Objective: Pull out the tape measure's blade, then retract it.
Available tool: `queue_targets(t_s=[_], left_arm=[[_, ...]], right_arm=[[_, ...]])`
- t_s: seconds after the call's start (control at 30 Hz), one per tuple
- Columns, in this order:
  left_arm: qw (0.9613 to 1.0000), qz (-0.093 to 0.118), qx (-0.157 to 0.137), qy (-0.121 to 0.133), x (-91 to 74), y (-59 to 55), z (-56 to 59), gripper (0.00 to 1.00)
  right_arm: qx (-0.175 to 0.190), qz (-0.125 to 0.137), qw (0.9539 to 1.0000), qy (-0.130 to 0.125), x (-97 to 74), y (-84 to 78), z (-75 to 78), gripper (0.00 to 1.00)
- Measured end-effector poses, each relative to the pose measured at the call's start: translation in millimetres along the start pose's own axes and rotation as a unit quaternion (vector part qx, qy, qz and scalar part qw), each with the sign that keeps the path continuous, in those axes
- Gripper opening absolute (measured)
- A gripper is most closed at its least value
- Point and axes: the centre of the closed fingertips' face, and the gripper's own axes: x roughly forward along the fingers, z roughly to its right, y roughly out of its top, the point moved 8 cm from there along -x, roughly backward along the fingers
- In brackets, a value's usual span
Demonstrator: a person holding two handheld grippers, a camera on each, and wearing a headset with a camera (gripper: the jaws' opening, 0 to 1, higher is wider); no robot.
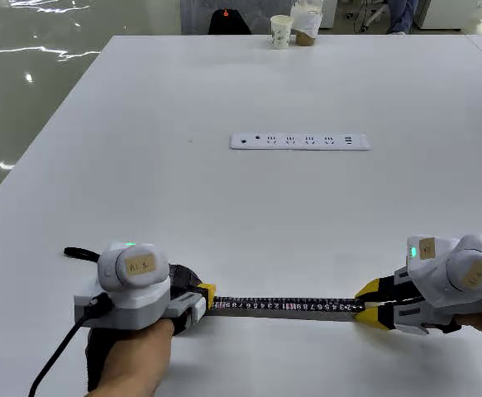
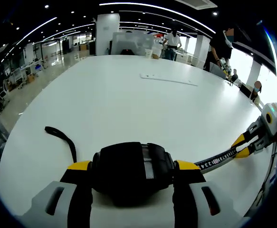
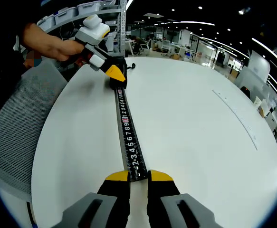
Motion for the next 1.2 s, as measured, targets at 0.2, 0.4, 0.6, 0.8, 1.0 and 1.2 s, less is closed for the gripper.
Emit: queue_targets(t_s=[0.2,0.4,0.6,0.8,1.0,1.2], left_arm=[[1.0000,-0.001,0.002,0.004,-0.6,0.5,0.2,0.62],[1.0000,-0.008,0.002,0.005,-1.6,0.0,-1.0,0.61],[0.9999,-0.008,0.006,0.005,-1.2,0.0,-1.1,0.60],[0.9999,-0.009,0.006,0.003,-0.8,-0.1,-1.2,0.59],[0.9999,-0.011,0.003,0.000,-0.6,0.2,-1.9,0.59],[0.9999,-0.012,0.000,-0.004,-0.9,-0.1,-2.8,0.59]], right_arm=[[-0.005,-0.001,1.0000,0.002,0.6,0.5,-0.4,0.09],[-0.003,-0.001,1.0000,0.002,0.6,0.2,-0.5,0.09],[-0.001,-0.002,1.0000,0.002,0.6,0.0,-0.1,0.09],[-0.003,-0.002,1.0000,0.001,0.6,0.2,-0.1,0.09],[-0.003,-0.003,1.0000,0.001,0.6,0.7,-0.6,0.09],[-0.003,-0.004,1.0000,0.002,0.6,1.0,-0.4,0.09]])
